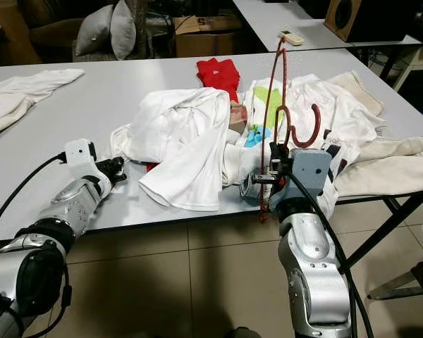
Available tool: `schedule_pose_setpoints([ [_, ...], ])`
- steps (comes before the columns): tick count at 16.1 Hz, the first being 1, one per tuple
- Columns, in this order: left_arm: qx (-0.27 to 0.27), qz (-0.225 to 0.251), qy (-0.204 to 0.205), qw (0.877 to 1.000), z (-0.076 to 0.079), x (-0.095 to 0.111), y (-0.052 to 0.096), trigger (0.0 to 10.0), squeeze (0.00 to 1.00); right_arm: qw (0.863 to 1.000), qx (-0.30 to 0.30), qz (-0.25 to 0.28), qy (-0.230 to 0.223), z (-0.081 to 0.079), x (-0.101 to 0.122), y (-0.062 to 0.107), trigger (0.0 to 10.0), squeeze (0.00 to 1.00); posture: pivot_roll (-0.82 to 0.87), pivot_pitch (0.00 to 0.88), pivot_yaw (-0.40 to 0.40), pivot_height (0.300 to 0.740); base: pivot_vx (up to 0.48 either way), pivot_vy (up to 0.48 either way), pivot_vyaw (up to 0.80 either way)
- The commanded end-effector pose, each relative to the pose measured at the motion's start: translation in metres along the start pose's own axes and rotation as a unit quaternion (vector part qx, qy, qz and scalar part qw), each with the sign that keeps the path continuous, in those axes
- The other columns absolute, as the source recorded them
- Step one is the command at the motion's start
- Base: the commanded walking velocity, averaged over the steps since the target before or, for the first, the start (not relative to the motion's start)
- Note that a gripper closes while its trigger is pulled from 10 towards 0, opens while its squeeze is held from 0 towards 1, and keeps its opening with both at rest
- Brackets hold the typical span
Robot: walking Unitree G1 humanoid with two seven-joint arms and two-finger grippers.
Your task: Hang hanger
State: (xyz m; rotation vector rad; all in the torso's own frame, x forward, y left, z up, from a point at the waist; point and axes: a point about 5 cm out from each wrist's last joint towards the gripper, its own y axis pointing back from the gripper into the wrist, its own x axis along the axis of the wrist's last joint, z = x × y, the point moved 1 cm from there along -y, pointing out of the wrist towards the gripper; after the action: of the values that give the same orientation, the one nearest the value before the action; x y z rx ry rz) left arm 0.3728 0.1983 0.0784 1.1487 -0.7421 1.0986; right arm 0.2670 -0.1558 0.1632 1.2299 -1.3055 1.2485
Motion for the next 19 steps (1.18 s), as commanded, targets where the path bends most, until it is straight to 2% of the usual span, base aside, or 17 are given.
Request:
schedule_pose_setpoints([
  [1, 0.010, -0.015, -0.006, 1.000, -0.006, -0.006, 0.002, 0.0, 0.00, 1.000, -0.003, 0.008, 0.000, 0.001, 0.002, 0.001, 10.0, 0.00, -0.05, 0.000, 0.066, 0.740, 0.000, 0.000, 0.00],
  [8, -0.003, 0.001, 0.007, 1.000, -0.009, -0.004, 0.003, 0.0, 0.00, 1.000, -0.012, 0.007, 0.000, 0.004, 0.001, 0.002, 10.0, 0.00, -0.05, 0.000, 0.066, 0.740, 0.000, 0.000, 0.00],
  [10, -0.010, 0.007, 0.020, 1.000, -0.008, -0.001, 0.003, 0.0, 0.00, 1.000, -0.017, 0.006, 0.000, 0.005, 0.001, 0.003, 10.0, 0.00, -0.05, 0.000, 0.071, 0.740, 0.000, 0.000, 0.00],
  [11, -0.013, 0.018, 0.043, 0.999, -0.006, 0.004, 0.002, 0.0, 0.00, 1.000, -0.019, 0.007, 0.000, 0.005, 0.001, 0.003, 10.0, 0.00, -0.06, 0.000, 0.075, 0.740, 0.000, 0.000, 0.00],
  [14, -0.043, 0.074, 0.098, 0.991, 0.009, 0.040, -0.004, 0.0, 0.00, 1.000, -0.025, 0.007, 0.000, 0.007, 0.000, 0.004, 10.0, 0.00, -0.06, 0.000, 0.078, 0.740, 0.000, 0.000, 0.00],
  [16, -0.075, 0.118, 0.119, 0.983, 0.021, 0.073, -0.006, 0.0, 0.00, 1.000, -0.027, 0.008, -0.001, 0.007, 0.000, 0.004, 10.0, 0.00, -0.05, 0.000, 0.082, 0.740, 0.000, 0.000, 0.00],
  [17, -0.093, 0.147, 0.141, 0.974, 0.028, 0.094, -0.006, 0.0, 0.00, 1.000, -0.027, 0.009, -0.002, 0.006, 0.000, 0.004, 10.0, 0.00, -0.05, 0.000, 0.086, 0.740, 0.000, 0.000, 0.00],
  [18, -0.125, 0.190, 0.152, 0.962, 0.039, 0.128, -0.003, 0.0, 0.00, 1.000, -0.029, 0.010, -0.004, 0.006, 0.000, 0.004, 10.0, 0.00, -0.05, 0.000, 0.088, 0.740, 0.000, 0.000, 0.00],
  [19, -0.137, 0.208, 0.149, 0.957, 0.043, 0.143, 0.000, 0.0, 0.00, 0.999, -0.030, 0.011, -0.005, 0.006, 0.000, 0.003, 10.0, 0.00, -0.04, 0.000, 0.090, 0.740, 0.000, 0.000, 0.00],
])
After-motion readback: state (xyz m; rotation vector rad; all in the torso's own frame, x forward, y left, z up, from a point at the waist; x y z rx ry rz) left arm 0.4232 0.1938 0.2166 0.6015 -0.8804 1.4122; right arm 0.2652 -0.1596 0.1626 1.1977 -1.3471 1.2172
